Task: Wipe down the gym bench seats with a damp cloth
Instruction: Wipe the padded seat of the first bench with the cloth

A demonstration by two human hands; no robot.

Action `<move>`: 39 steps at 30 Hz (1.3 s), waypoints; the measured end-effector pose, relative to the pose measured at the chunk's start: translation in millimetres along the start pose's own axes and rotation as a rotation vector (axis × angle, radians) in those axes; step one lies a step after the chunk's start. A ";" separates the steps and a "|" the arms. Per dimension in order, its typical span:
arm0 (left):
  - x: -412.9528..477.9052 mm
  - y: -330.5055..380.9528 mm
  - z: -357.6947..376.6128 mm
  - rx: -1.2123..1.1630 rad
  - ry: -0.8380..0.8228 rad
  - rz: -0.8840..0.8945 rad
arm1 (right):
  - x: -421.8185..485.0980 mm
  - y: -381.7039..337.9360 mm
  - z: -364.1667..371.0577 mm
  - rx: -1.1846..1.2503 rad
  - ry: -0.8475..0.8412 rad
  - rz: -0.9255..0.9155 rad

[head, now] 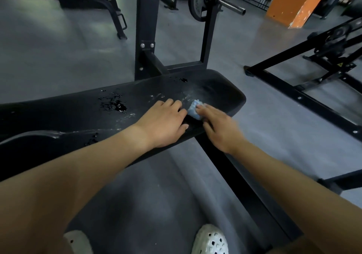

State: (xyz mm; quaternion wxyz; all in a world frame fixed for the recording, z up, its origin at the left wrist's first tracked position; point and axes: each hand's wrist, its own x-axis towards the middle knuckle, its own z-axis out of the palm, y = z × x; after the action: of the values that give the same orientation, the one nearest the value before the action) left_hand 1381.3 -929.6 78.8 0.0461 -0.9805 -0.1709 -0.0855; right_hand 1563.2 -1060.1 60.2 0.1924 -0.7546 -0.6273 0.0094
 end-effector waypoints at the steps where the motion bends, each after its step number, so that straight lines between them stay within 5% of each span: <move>1: -4.5 1.6 0.2 0.011 0.003 0.009 | 2.4 10.0 -2.0 -0.038 0.007 0.030; 5: -20.0 4.5 3.6 0.043 -0.037 0.034 | 15.7 28.4 -3.0 -0.097 0.123 0.334; 8: -31.4 4.3 3.8 0.014 -0.092 0.028 | 22.4 12.7 7.8 -0.061 0.183 0.386; 18: -20.1 -3.2 -16.7 -0.087 -0.173 0.000 | -1.1 -23.0 4.3 -0.003 -0.074 -0.047; 24: -12.6 2.5 -20.1 -0.194 -0.193 -0.095 | 13.2 27.9 -9.2 -0.116 0.060 0.383; 27: -8.4 11.0 -18.6 -0.188 -0.170 -0.145 | 17.9 16.1 -1.6 -0.077 0.144 0.453; 31: -12.2 22.8 -10.0 -0.146 -0.078 -0.163 | 7.9 -19.3 17.9 0.033 0.188 0.327; 37: -9.5 25.2 -8.8 -0.085 -0.043 -0.126 | -10.3 -16.9 17.5 0.015 0.027 -0.041; 39: -7.3 23.3 -9.6 -0.049 -0.058 -0.112 | -4.4 0.8 10.5 0.019 0.024 0.009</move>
State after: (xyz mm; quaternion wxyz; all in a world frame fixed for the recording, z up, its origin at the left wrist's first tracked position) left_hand 1381.1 -954.9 85.4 0.0122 -0.9722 -0.2248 -0.0637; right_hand 1560.2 -1061.5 49.2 0.2069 -0.7556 -0.6215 0.0072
